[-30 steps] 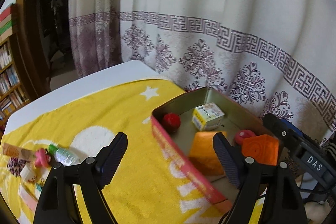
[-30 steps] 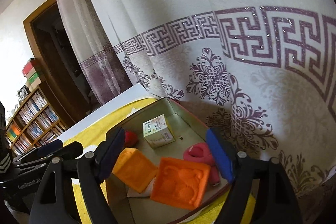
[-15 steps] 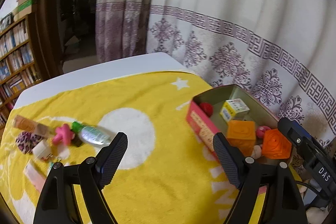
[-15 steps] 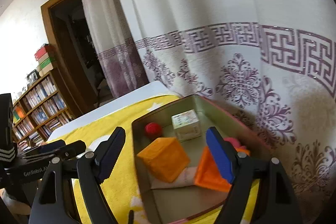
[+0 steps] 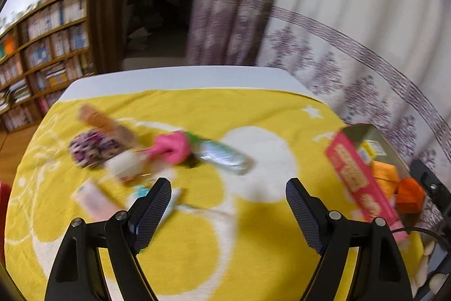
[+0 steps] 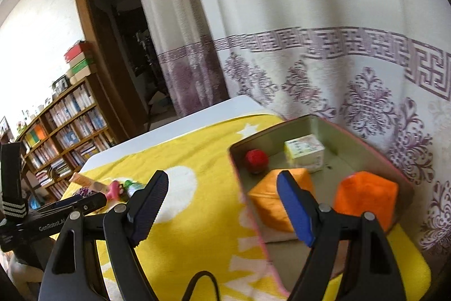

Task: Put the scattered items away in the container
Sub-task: 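Withdraw both open tools from the tin back over the scattered items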

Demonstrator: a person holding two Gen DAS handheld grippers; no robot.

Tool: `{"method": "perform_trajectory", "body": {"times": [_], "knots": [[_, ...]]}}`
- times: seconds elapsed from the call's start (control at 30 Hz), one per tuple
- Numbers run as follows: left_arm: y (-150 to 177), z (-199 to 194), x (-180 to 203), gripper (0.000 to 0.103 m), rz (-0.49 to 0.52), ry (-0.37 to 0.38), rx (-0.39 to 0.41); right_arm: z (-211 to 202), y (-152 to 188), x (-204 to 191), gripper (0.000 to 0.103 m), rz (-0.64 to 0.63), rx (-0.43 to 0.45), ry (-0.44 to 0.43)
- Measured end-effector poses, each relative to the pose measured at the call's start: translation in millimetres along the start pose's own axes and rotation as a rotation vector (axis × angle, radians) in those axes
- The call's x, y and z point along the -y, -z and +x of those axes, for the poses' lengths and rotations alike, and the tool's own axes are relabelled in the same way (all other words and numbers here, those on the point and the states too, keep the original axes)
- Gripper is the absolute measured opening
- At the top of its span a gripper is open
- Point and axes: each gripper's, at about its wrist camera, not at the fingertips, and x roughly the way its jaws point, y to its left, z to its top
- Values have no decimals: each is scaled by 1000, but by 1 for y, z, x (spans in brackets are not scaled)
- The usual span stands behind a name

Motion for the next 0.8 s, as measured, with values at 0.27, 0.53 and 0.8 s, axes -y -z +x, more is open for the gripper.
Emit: {"method": "perform_trajectory", "body": {"times": [0.27, 0.53, 0.8], "knots": [[9, -6, -79, 85, -118, -133, 26, 23, 10, -44, 82, -54, -67, -51], [21, -11, -123, 85, -193, -150, 7, 17, 20, -75, 82, -104, -88, -80], [38, -25, -127, 85, -200, -150, -7, -8, 28, -87, 82, -120, -82, -99]]}}
